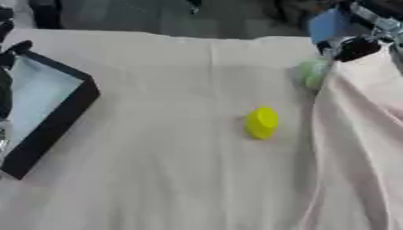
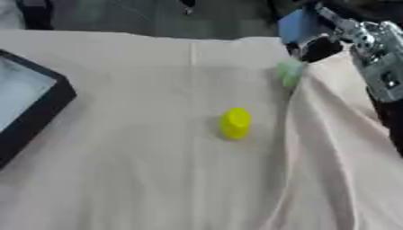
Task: Pick up the objects with one hand, pass them to the other hand, and then place them into the box on the other side of the table.
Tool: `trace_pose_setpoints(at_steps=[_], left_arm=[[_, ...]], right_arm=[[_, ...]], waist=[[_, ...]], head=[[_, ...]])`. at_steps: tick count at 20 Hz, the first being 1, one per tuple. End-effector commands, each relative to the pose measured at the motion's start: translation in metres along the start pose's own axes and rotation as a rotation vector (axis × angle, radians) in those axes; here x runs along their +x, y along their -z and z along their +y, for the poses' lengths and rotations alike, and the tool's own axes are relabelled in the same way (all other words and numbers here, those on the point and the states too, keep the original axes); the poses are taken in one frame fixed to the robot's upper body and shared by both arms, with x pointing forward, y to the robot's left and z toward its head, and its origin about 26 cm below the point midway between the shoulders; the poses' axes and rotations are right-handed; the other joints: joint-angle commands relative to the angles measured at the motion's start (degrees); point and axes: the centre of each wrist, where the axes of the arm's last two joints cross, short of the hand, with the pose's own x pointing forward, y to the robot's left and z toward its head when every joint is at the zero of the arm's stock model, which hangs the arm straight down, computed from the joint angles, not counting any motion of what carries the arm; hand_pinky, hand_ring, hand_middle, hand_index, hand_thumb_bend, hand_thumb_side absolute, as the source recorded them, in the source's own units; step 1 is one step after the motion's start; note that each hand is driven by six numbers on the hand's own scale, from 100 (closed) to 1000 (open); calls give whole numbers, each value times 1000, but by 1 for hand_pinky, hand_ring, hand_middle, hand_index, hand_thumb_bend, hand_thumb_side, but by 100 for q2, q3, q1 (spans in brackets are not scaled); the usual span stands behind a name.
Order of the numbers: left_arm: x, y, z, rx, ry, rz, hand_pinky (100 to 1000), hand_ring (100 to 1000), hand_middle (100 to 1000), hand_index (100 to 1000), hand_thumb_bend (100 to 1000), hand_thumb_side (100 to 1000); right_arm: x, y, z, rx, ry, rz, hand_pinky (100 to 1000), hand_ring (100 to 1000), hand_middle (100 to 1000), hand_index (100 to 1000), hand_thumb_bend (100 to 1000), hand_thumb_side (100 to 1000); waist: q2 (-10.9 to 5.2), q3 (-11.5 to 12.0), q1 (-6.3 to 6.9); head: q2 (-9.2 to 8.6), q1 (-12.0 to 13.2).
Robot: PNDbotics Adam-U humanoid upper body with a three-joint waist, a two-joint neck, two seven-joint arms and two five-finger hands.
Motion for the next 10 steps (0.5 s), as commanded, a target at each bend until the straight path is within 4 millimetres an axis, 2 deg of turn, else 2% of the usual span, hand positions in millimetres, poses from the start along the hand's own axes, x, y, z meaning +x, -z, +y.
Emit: trace_pose_setpoints(at_steps=[1, 10], left_arm=[[15, 4, -5, -74, 32, -26, 847, 1000, 957, 800, 145, 762], [30, 5, -30, -288, 83, 43, 851, 1000, 970, 807, 164, 723]], right_arm=[[23, 6, -2, -68, -3, -56, 766, 644, 563, 643, 100, 100], [60, 13, 36, -111, 72, -144, 747, 620, 543, 636, 100, 100]], waist=[[-102, 17, -56], [-83, 124, -39]], head=[[-70, 11], [-199, 135]])
